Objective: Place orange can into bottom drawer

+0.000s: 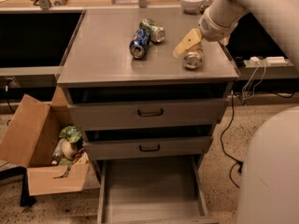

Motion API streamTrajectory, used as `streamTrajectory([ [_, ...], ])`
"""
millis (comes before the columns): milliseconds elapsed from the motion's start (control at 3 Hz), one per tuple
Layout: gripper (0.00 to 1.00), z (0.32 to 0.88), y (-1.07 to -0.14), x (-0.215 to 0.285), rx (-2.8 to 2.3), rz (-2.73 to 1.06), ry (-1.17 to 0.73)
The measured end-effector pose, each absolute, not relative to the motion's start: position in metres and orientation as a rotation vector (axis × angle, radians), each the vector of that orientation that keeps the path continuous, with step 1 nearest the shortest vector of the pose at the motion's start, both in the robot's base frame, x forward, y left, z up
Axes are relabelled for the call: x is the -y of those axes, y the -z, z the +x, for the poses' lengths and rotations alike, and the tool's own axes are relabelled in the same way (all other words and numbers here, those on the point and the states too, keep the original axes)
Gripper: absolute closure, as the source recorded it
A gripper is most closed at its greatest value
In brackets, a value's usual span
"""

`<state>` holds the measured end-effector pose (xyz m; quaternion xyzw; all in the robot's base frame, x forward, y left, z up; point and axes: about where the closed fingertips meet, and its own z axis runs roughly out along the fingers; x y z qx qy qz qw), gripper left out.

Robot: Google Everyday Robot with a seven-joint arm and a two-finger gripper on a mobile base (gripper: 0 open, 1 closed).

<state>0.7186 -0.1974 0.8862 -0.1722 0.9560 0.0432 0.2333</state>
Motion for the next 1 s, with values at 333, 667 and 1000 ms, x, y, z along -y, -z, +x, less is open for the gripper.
streamTrajectory([
  [333, 0.0, 0.727, -0.875, 0.198, -2.641, -0.454, -0.104],
  [667, 0.03, 0.737, -0.864, 0.197, -2.653, -0.443, -0.1],
  [1000, 0.26, 0.742, -0.857, 0.195, -2.661, -0.446, -0.103],
])
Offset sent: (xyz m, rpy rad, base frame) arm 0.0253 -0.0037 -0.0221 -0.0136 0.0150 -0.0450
